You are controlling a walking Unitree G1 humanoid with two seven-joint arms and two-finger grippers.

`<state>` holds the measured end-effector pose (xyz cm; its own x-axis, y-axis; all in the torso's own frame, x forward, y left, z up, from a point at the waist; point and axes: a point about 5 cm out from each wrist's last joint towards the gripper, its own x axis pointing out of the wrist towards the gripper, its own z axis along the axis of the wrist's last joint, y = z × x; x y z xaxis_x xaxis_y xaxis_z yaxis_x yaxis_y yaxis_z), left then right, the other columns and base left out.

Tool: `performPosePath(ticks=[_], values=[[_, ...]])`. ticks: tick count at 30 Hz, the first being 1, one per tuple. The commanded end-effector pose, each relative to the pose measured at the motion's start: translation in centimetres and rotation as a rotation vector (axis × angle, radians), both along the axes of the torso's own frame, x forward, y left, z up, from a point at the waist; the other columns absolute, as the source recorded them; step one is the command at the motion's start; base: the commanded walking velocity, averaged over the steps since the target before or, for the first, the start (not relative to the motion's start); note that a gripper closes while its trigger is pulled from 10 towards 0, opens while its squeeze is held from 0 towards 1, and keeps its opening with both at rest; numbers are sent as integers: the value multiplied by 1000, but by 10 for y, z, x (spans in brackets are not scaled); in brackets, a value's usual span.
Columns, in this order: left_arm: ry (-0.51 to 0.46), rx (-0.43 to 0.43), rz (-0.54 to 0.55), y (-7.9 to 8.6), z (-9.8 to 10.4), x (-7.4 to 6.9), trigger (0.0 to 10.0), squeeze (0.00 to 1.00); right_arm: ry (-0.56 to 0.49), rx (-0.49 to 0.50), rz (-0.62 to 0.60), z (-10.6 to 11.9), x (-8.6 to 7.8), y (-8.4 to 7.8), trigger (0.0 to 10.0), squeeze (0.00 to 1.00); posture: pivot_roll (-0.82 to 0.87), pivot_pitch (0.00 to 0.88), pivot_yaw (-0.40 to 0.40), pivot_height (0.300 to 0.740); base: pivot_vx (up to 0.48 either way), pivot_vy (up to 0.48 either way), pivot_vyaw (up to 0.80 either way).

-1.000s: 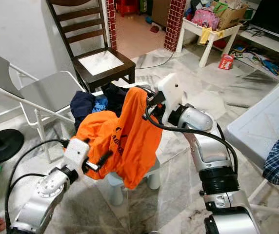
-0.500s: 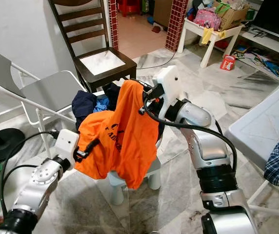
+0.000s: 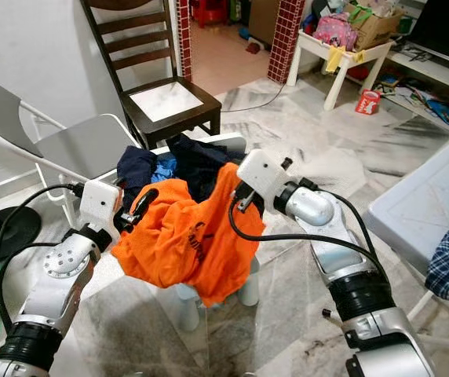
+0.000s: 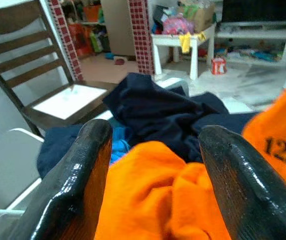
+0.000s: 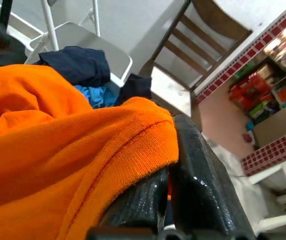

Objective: Hang hanger

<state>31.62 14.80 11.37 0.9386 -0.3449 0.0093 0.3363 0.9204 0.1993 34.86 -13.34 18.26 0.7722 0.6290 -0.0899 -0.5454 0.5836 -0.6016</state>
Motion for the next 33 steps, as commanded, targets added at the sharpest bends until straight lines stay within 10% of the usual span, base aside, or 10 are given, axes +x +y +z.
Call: performPosePath(ticks=[1, 6, 12, 21, 33], values=[[15, 9, -3, -2, -3, -3, 10000, 0, -29, -25, 31, 5, 1, 3, 0, 0, -13, 47, -29, 740, 0, 0, 0], [-26, -33, -38, -18, 3, -15, 10000, 0, 107, -36, 217, -16, -15, 23, 0, 0, -13, 47, -29, 740, 0, 0, 0], [-52, -56, 9, -27, -5, -43, 10000, 0, 256, 364, 197, -12, -19, 61, 0, 0, 0, 50, -34, 740, 0, 0, 0], [-55, -47, 5, -41, 0, -40, 10000, 0, 20, 680, -64, 65, 17, 71, 0, 0, 3, 38, -33, 740, 0, 0, 0], [-56, -51, -106, -68, 10, -18, 10000, 0, -66, 729, -172, 102, 33, 68, 0, 0, -3, 30, -36, 740, 0, 0, 0]])
